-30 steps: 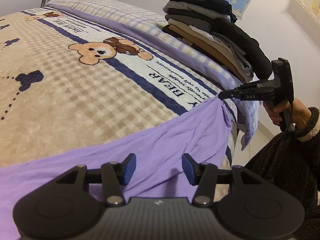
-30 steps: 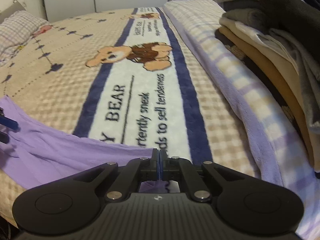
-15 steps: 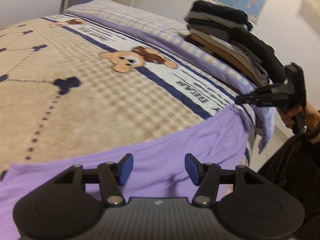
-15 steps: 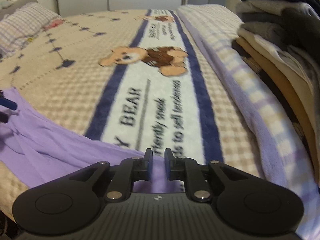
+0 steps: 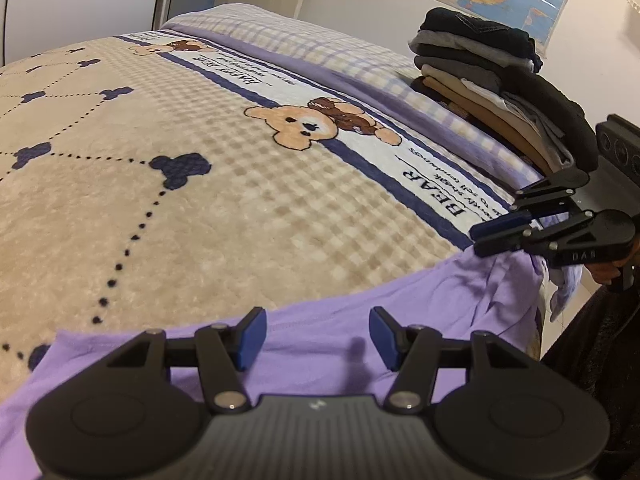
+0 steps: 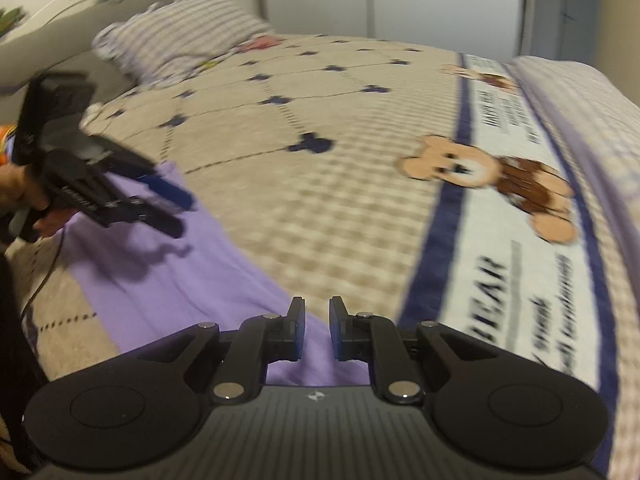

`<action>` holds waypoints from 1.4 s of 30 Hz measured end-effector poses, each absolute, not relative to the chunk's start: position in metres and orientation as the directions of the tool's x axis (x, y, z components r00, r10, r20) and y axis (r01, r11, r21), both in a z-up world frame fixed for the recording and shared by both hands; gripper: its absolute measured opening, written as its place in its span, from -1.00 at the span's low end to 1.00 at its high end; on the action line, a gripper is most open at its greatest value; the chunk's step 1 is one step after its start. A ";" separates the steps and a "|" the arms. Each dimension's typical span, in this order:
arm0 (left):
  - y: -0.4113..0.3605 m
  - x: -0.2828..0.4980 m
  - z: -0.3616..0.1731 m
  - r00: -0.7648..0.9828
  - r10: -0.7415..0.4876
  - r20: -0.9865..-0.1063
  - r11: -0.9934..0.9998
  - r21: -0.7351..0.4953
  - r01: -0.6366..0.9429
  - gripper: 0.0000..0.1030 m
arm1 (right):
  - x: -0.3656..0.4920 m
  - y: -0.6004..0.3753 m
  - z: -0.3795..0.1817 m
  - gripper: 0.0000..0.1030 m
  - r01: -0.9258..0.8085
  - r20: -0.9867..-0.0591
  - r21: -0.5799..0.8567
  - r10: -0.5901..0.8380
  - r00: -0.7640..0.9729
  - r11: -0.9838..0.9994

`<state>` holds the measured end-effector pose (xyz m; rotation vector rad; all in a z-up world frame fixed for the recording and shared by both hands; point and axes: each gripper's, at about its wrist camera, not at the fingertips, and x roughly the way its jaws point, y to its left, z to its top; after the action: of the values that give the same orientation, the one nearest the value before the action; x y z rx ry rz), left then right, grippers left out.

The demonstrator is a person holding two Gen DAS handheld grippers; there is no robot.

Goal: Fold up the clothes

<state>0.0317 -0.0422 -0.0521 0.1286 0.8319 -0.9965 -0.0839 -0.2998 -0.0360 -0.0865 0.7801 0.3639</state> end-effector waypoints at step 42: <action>-0.057 0.024 -0.060 0.275 -0.654 -0.704 0.531 -0.168 0.831 0.09 | -0.047 -0.249 -0.057 -0.75 -0.506 -0.781 0.034 0.339 0.525 0.862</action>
<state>0.0237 -0.0575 -0.0600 0.2531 0.8095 -1.0119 -0.0471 -0.2492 -0.0572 -0.2073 0.8835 0.5100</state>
